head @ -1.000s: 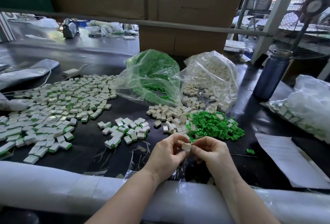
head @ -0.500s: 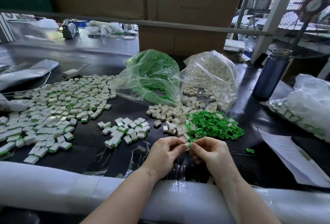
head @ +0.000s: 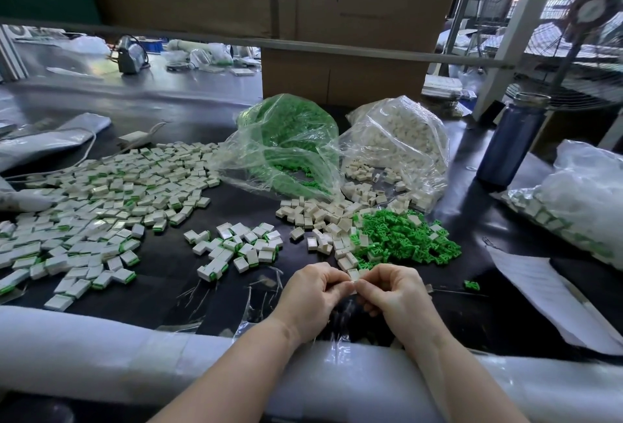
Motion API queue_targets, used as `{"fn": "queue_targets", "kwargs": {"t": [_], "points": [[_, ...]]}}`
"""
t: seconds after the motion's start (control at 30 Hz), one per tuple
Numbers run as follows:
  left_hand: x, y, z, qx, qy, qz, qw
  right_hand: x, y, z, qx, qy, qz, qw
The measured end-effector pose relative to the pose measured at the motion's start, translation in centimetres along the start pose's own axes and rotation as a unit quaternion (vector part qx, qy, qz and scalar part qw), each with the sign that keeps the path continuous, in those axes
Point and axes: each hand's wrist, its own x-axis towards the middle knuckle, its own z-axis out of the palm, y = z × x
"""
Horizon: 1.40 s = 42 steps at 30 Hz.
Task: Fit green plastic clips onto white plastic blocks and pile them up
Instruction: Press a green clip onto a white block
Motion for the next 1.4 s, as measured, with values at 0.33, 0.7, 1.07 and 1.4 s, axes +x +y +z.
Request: {"fn": "queue_targets", "kwargs": {"t": [0.33, 0.7, 1.07, 1.4], "points": [[-0.1, 0.4, 0.0, -0.093, -0.010, -0.015, 0.995, 0.2, 0.3, -0.3, 0.058, 0.030, -0.016, 0.998], [-0.3, 0.6, -0.2, -0.079, -0.013, -0.017, 0.997, -0.1, 0.0, -0.2, 0.087, -0.005, -0.028, 0.996], [-0.3, 1.0, -0.2, -0.087, -0.021, 0.027, 0.996, 0.1, -0.1, 0.2, 0.044, -0.092, -0.021, 0.995], [-0.4, 1.1, -0.2, -0.077, -0.059, 0.033, 0.995, 0.1, 0.2, -0.2, 0.097, -0.086, -0.019, 0.991]]}}
